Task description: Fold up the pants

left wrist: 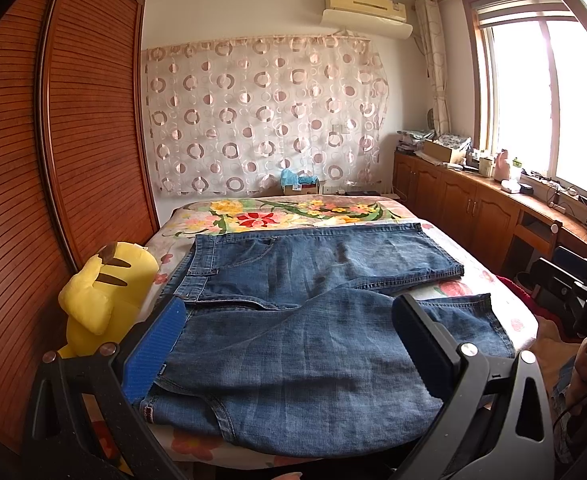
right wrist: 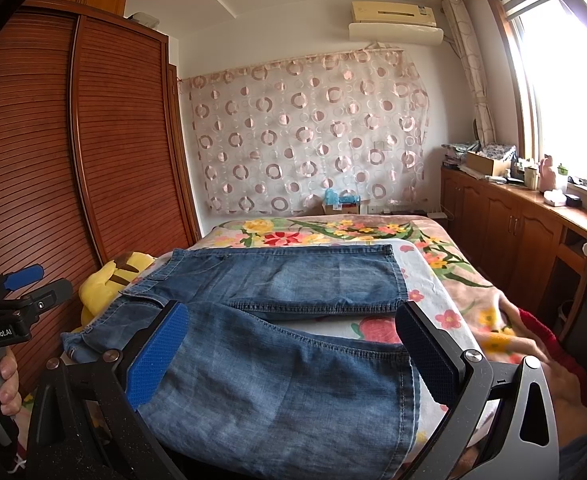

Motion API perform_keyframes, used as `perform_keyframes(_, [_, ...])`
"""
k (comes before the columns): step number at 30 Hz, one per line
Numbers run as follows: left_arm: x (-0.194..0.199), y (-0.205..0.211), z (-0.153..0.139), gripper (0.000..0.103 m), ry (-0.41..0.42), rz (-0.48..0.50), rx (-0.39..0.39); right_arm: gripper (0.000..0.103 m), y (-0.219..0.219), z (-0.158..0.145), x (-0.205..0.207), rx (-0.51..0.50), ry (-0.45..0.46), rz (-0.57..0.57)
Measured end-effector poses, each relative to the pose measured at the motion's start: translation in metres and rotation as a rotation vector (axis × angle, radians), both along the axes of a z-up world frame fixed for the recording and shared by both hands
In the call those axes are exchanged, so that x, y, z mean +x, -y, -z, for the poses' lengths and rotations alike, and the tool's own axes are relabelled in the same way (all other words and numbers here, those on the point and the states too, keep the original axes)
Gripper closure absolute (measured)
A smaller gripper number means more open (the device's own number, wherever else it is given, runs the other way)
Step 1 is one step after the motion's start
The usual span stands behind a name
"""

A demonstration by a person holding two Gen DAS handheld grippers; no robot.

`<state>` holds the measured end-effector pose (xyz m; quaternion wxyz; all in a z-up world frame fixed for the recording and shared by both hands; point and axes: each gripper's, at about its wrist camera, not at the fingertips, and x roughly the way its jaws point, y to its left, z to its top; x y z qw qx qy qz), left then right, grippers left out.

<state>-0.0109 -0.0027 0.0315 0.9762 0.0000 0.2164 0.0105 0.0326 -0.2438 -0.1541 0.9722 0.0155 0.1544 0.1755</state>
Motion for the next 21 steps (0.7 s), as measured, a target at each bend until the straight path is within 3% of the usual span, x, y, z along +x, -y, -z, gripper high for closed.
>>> perform_keyframes(21, [0.0005,-0.0017,0.0046,0.0,-0.009,-0.004,0.005,0.0,0.001,0.0019,0.0033,-0.006,-0.005,-0.006])
